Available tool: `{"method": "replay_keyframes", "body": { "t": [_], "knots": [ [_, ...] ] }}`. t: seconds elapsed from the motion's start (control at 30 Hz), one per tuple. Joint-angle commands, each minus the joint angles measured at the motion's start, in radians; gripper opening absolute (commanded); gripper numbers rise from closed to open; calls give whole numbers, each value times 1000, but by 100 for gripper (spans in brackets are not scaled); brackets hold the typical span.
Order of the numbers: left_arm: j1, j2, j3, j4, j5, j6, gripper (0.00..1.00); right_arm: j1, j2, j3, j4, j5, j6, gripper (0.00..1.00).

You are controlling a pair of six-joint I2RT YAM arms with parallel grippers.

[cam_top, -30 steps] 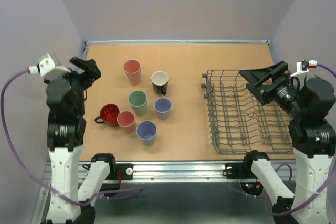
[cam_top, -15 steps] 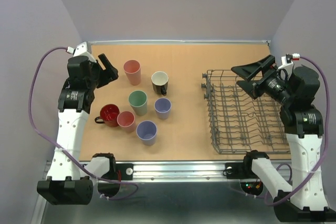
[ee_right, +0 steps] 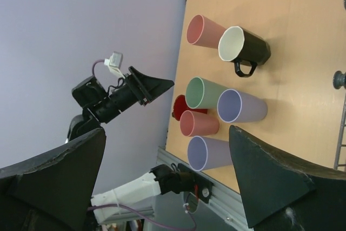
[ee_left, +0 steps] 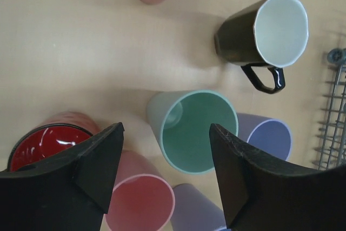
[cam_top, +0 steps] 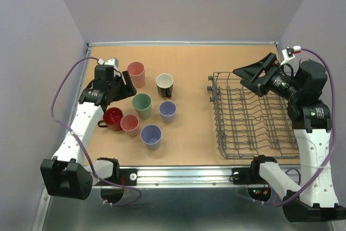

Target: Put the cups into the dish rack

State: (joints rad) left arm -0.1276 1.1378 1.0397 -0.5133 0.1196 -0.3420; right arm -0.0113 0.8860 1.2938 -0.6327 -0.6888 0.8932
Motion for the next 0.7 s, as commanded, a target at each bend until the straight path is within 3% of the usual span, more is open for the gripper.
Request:
{"method": "replay_keyframes", "body": {
  "t": [0.0, 0.43, 0.63, 0.67],
  "knots": [
    [-46, -16, -23, 59, -20, 6, 75, 10, -19, 61, 28, -31, -98, 100],
    [-86, 77, -107, 104, -109, 0, 66, 8, -39, 7, 30, -23, -80, 100],
    [-86, 115, -129, 157, -66, -3, 51, 8, -48, 2, 30, -8, -86, 100],
    [-86, 125, -129, 165, -46, -2, 45, 10, -48, 1, 30, -8, -86, 100]
  ]
}}
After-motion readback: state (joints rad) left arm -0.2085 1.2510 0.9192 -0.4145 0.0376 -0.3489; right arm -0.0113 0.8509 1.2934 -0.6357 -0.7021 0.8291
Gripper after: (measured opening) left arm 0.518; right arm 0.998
